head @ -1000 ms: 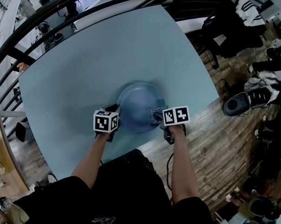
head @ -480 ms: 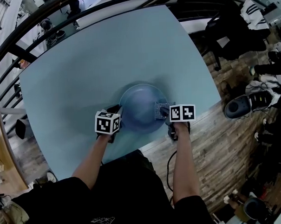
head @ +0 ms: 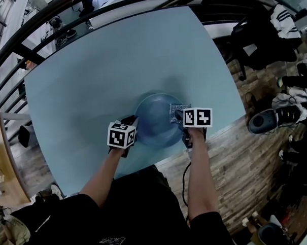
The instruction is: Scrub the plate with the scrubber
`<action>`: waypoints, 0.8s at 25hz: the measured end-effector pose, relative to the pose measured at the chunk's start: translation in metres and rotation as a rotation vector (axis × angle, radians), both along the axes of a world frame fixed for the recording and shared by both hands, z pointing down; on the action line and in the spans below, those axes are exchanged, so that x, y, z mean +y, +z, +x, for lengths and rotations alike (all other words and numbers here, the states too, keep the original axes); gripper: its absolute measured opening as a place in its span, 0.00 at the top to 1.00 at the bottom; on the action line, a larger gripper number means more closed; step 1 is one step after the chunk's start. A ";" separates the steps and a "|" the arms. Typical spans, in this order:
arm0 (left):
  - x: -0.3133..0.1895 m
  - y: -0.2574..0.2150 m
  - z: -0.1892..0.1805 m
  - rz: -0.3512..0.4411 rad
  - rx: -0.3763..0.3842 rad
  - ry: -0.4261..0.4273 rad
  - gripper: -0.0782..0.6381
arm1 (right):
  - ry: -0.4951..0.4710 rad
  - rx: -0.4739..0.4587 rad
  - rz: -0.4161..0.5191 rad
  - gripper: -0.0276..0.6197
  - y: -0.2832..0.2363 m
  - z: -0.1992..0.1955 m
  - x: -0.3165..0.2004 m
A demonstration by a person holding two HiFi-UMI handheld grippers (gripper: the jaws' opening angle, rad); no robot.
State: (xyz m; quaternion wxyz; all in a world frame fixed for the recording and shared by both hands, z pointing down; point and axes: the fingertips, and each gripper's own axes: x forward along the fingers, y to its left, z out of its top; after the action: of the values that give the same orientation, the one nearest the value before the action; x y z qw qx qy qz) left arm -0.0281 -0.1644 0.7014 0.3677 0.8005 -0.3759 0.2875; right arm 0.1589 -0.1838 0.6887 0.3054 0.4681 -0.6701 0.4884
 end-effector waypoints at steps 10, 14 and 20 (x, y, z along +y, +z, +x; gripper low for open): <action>-0.002 0.001 -0.008 -0.004 -0.003 -0.017 0.81 | -0.057 -0.067 0.014 0.82 0.002 -0.051 -0.015; -0.002 0.001 -0.009 -0.004 -0.004 -0.022 0.82 | -0.082 -0.094 0.015 0.82 0.001 -0.069 -0.014; -0.001 0.002 -0.009 -0.005 -0.003 -0.035 0.82 | -0.142 -0.149 0.003 0.82 0.004 -0.095 -0.001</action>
State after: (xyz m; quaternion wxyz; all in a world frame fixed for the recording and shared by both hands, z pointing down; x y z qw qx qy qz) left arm -0.0373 -0.1651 0.7032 0.3740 0.7924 -0.3900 0.2831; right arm 0.0642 -0.1847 0.6923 0.2880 0.3823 -0.7232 0.4980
